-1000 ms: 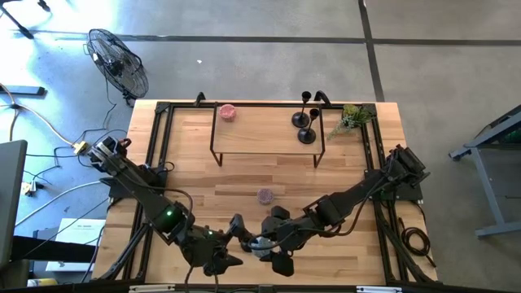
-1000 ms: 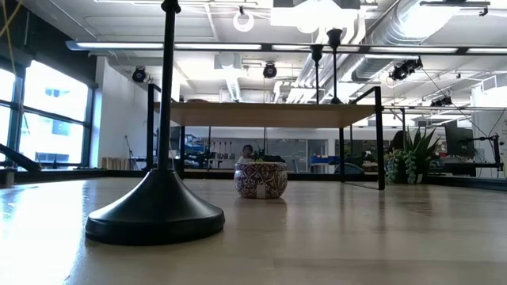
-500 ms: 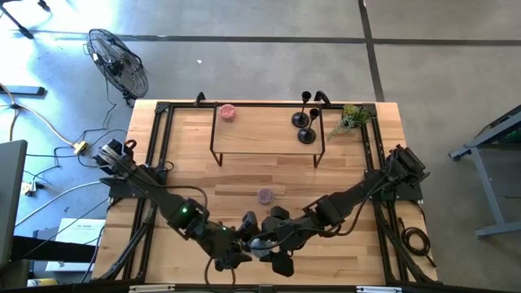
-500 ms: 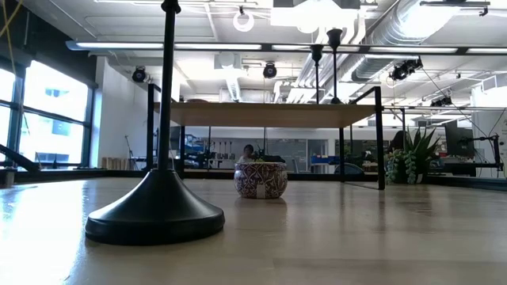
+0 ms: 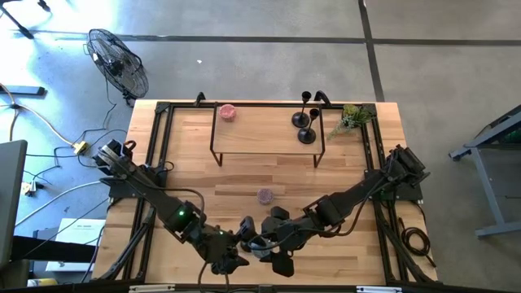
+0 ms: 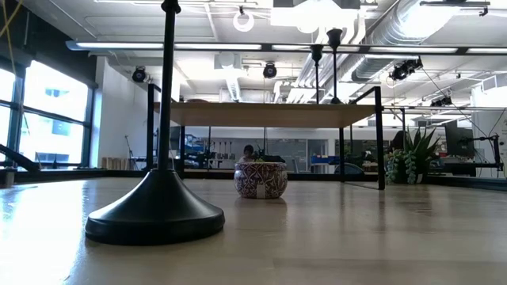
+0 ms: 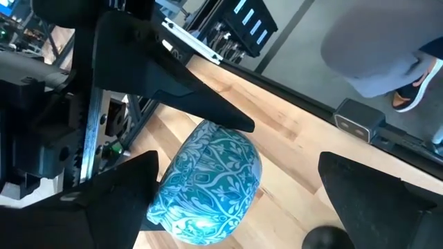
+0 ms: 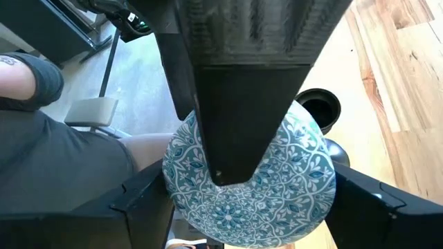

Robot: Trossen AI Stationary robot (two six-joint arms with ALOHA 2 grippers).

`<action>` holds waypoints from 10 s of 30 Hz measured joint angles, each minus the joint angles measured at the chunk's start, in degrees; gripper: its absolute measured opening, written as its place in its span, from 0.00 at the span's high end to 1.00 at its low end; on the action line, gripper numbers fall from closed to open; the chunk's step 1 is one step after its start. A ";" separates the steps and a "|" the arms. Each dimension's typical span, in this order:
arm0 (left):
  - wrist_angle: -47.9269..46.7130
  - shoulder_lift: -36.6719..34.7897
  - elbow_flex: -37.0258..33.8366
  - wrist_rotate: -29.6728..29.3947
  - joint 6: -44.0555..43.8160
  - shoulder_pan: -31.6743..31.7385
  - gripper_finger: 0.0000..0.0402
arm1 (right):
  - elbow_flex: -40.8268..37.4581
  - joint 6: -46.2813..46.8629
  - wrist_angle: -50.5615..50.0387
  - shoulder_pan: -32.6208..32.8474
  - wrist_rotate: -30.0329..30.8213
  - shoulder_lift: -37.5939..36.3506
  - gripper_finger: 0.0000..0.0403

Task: Pick & Place candle stick holders
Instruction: Put the blue patterned scented candle on the shelf

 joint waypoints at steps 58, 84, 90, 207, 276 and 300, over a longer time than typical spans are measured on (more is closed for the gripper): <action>0.40 0.48 2.72 -0.58 5.61 -0.02 0.54 | 0.02 0.00 0.44 -0.02 -0.20 -0.07 0.27; -8.39 0.48 7.17 -5.30 3.16 -4.33 0.19 | 0.02 -0.02 0.07 -0.02 -0.03 -0.09 0.27; -9.69 1.29 6.40 -5.09 0.85 -4.33 0.13 | 0.02 -0.02 0.12 -0.02 0.02 -0.09 0.27; -3.45 5.01 5.92 -13.02 17.75 -2.82 0.20 | 0.00 -0.22 1.75 -0.04 -1.49 0.02 0.27; -2.45 5.09 5.90 -42.82 -0.33 -4.81 0.53 | 0.04 6.45 -7.65 11.65 31.42 -8.31 0.11; -47.98 -0.88 5.92 -66.72 -41.03 -0.56 0.53 | 0.04 7.50 -8.20 13.06 37.56 -8.26 0.11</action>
